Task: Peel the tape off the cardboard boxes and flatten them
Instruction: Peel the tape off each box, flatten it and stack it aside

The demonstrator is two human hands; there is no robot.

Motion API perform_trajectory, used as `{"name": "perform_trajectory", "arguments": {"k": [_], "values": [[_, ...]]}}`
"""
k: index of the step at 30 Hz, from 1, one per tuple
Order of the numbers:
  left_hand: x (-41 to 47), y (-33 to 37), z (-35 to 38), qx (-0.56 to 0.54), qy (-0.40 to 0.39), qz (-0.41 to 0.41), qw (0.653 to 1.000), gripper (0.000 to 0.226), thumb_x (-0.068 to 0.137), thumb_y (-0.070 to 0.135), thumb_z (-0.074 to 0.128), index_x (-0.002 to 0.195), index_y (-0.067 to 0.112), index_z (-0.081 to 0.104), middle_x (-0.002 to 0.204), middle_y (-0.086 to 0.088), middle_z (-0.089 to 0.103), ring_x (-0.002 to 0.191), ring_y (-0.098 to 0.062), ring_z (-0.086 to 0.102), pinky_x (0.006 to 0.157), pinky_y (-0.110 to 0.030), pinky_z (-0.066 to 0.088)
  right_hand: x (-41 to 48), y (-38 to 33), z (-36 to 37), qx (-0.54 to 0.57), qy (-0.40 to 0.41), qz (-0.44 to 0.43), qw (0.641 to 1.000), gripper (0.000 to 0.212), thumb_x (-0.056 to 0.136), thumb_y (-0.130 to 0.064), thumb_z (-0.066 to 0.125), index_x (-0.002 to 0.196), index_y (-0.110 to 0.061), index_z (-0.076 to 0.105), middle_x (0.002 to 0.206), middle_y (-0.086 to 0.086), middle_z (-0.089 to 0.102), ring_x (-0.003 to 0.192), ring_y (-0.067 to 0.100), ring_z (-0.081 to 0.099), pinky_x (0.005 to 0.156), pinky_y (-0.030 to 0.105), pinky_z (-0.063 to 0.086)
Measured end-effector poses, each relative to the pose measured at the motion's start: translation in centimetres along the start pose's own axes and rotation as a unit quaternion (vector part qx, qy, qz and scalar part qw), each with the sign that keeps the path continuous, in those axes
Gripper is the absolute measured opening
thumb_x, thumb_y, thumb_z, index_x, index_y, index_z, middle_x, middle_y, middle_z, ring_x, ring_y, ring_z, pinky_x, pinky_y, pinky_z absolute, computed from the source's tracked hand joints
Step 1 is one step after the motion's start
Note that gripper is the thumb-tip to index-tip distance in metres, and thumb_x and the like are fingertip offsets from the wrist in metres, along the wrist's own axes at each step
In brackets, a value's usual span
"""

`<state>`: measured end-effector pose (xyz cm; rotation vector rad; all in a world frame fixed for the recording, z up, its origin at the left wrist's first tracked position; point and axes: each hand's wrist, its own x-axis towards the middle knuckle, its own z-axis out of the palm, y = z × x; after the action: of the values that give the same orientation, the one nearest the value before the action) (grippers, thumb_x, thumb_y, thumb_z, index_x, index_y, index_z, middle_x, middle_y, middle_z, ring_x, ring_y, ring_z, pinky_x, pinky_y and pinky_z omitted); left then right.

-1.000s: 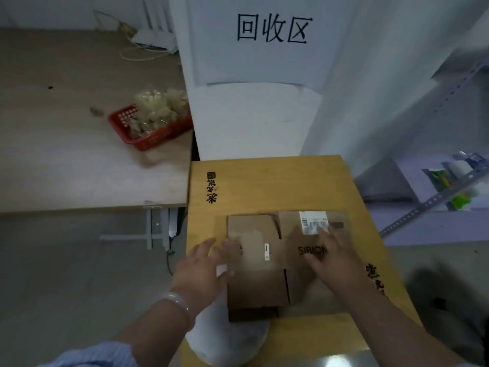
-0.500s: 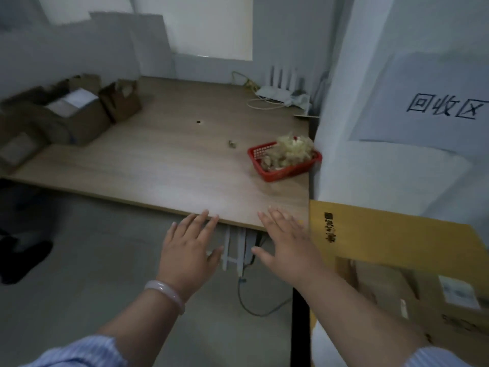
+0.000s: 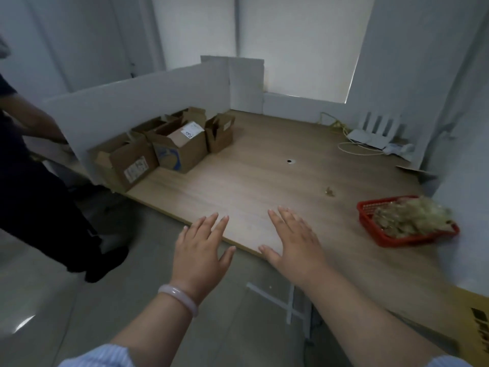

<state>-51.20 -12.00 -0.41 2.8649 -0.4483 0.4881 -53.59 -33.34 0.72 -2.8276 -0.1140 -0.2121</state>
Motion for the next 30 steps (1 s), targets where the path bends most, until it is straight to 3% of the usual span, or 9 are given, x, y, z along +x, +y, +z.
{"name": "perform_trajectory", "arguments": {"k": [7, 16, 21, 25, 30], "values": [[9.8, -5.6, 3.7, 0.020, 0.010, -0.020, 1.000, 0.065, 0.079, 0.057, 0.042, 0.137, 0.027, 0.047, 0.139, 0.000, 0.052, 0.124, -0.023, 0.051, 0.098, -0.043, 0.043, 12.7, -0.4, 2.7, 0.016, -0.008, -0.015, 1.000, 0.076, 0.091, -0.062, 0.037, 0.150, -0.036, -0.002, 0.159, -0.010, -0.005, 0.146, 0.009, -0.009, 0.117, 0.030, -0.006], [22.0, -11.3, 7.5, 0.009, -0.008, -0.077, 0.997, 0.064, 0.082, 0.055, 0.050, 0.140, 0.027, 0.045, 0.140, -0.001, 0.050, 0.127, -0.023, 0.048, 0.101, -0.047, 0.043, 29.0, -0.3, 4.8, 0.029, -0.031, -0.057, 0.997, 0.075, 0.091, -0.061, 0.038, 0.150, -0.036, -0.001, 0.160, -0.009, -0.003, 0.146, 0.008, -0.008, 0.118, 0.030, -0.003], [27.5, -16.2, 10.3, -0.003, -0.017, -0.091, 0.996, 0.065, 0.083, 0.054, 0.054, 0.142, 0.028, 0.041, 0.144, 0.000, 0.045, 0.131, -0.023, 0.044, 0.105, -0.045, 0.038, 35.0, -1.6, 8.1, 0.024, -0.058, -0.067, 0.996, 0.084, 0.076, -0.072, 0.016, 0.150, -0.036, -0.003, 0.159, -0.010, -0.005, 0.145, 0.008, -0.009, 0.117, 0.027, -0.004], [33.0, -21.1, 12.8, -0.020, -0.051, -0.092, 0.994, 0.067, 0.089, 0.056, 0.048, 0.148, 0.033, 0.026, 0.154, 0.005, 0.028, 0.141, -0.018, 0.026, 0.113, -0.040, 0.025, 40.2, -2.5, 10.2, 0.028, -0.055, -0.039, 0.997, 0.074, 0.092, -0.057, 0.039, 0.150, -0.035, -0.002, 0.159, -0.009, -0.006, 0.145, 0.008, -0.009, 0.113, 0.023, -0.008], [40.7, -28.3, 15.0, -0.021, -0.066, -0.107, 0.992, 0.067, 0.090, 0.056, 0.045, 0.149, 0.035, 0.021, 0.154, 0.006, 0.025, 0.142, -0.017, 0.021, 0.114, -0.040, 0.023, 46.7, -4.7, 13.0, 0.033, -0.038, 0.018, 0.999, 0.073, 0.092, -0.059, 0.039, 0.150, -0.036, 0.000, 0.159, -0.010, -0.003, 0.146, 0.008, -0.007, 0.113, 0.023, -0.004]]}}
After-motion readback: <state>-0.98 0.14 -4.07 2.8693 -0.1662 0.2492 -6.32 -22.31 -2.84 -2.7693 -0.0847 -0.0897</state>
